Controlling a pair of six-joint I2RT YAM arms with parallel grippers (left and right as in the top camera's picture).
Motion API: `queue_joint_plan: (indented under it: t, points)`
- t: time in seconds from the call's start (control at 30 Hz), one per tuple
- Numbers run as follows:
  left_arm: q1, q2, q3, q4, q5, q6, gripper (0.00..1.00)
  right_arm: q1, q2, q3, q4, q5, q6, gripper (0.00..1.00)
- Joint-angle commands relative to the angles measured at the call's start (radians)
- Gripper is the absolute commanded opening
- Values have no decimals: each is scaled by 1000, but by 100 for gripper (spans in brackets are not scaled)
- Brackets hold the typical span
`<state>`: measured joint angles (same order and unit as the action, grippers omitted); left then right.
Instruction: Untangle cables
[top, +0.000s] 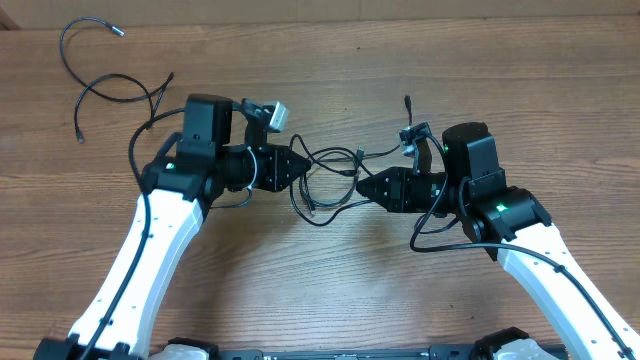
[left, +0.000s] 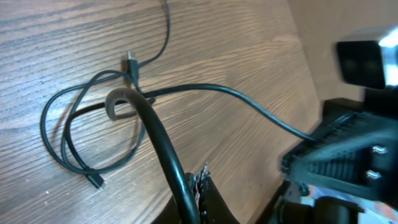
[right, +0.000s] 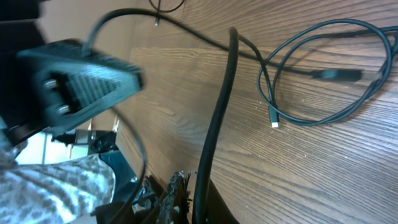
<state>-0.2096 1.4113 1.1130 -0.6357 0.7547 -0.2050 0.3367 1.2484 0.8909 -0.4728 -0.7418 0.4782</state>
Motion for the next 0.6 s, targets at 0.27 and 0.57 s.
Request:
queue_joint_plan:
  t: [0.27, 0.57]
  points:
    - [-3, 81, 14, 16, 1, 576, 10, 7, -9, 13, -2, -150, -94, 4]
    - [-3, 81, 14, 54, 1, 610, 17, 7, -8, 13, 0, -322, -91, 4]
